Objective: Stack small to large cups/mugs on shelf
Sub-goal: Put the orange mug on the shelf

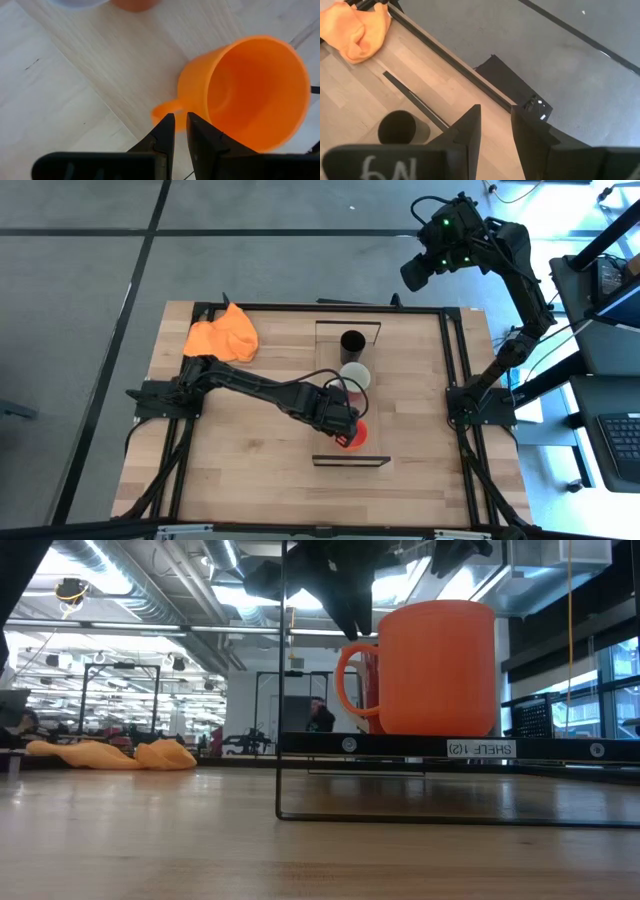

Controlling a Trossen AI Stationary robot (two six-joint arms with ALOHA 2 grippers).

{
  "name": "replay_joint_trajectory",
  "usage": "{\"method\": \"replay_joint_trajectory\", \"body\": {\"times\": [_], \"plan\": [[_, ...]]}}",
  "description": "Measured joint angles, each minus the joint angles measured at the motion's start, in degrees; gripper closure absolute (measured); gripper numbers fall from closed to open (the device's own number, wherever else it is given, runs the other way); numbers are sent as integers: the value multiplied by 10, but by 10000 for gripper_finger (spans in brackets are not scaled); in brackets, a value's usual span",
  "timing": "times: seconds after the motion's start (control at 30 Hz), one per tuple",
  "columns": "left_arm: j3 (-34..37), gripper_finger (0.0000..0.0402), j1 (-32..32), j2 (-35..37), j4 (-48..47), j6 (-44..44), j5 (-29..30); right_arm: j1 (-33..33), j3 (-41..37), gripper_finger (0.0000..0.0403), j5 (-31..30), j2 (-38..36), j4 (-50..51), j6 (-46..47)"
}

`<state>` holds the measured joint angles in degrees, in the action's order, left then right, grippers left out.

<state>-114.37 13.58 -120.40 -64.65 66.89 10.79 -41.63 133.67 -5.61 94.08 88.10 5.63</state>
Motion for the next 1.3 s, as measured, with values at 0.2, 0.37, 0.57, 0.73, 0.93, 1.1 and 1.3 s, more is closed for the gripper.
{"method": "replay_joint_trajectory", "body": {"times": [0.2, 0.37, 0.57, 0.73, 0.93, 1.1, 1.3], "plan": [[0, 358, 1, 0, 1, -1, 0, 0, 0, 293, 0, 0, -1, -1], [0, 358, 6, 0, 4, -1, -17, 0, 0, 293, 0, 0, 0, -1], [0, 358, 17, 0, 4, 0, -19, 0, 0, 293, 0, 0, 0, -3], [0, 358, 21, 0, 4, 8, -5, 0, 0, 293, 1, 0, 0, -3], [0, 360, 16, 7, 14, 13, 27, 0, 0, 293, 1, 0, 0, -3], [0, 388, 6, 7, 6, 4, 37, 0, 0, 293, 1, 0, 0, -3], [0, 400, -7, 6, -9, 0, 39, 0, 0, 293, 1, 0, 1, -8]]}}
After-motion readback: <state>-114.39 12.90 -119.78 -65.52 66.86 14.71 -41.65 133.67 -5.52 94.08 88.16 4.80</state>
